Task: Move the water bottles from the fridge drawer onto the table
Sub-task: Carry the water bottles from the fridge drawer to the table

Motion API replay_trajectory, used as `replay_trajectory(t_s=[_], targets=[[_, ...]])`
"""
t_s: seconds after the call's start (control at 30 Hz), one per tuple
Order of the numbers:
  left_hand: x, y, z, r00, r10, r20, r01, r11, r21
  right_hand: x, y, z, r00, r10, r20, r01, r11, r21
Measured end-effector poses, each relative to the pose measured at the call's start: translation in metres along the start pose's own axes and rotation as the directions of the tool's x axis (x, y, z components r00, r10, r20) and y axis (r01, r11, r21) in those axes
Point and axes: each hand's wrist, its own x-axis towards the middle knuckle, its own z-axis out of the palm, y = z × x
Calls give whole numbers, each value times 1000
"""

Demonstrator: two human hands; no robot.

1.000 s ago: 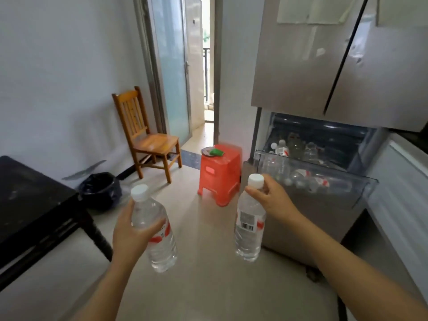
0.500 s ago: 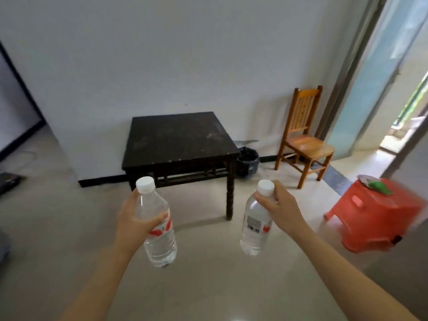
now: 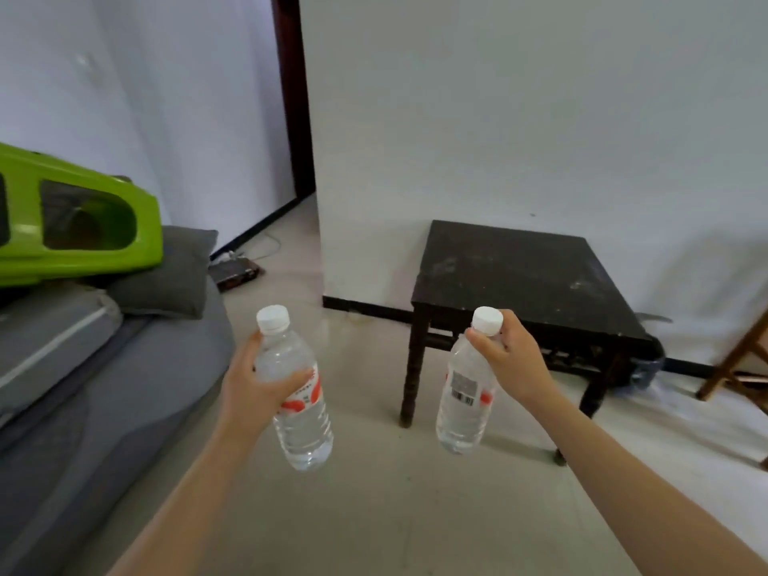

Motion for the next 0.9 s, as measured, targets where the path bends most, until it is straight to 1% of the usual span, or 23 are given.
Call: replay_trajectory(t_s=[0.07, 0.2, 0.33, 0.47, 0.57, 0.67, 0.9], targets=[[34, -10, -28, 1000, 13, -15, -12, 1000, 19, 25, -19, 37, 1000, -1, -1, 1, 1000, 4], [99, -25, -69, 999, 33, -19, -32, 999, 26, 69, -49, 94, 999, 1, -49, 0, 999, 33], [162, -45, -89, 998, 32, -60, -32, 999, 2, 113, -64, 140, 999, -7, -52, 8, 1000, 13], [233, -74, -88, 1000, -12, -2, 12, 1000, 4, 170, -63, 180, 1000, -8, -26, 8, 1000, -17], [283, -87, -81, 1000, -24, -11, 24, 1000, -13, 218, -58, 208, 999, -21, 24, 22, 999, -37], [339, -91, -73, 1000, -19, 2, 19, 1000, 16, 272, -53, 236, 998, -17, 57, 20, 999, -47], [471, -102, -79, 999, 14, -48, -13, 999, 30, 398, -63, 299, 999, -15, 28, 15, 1000, 13]])
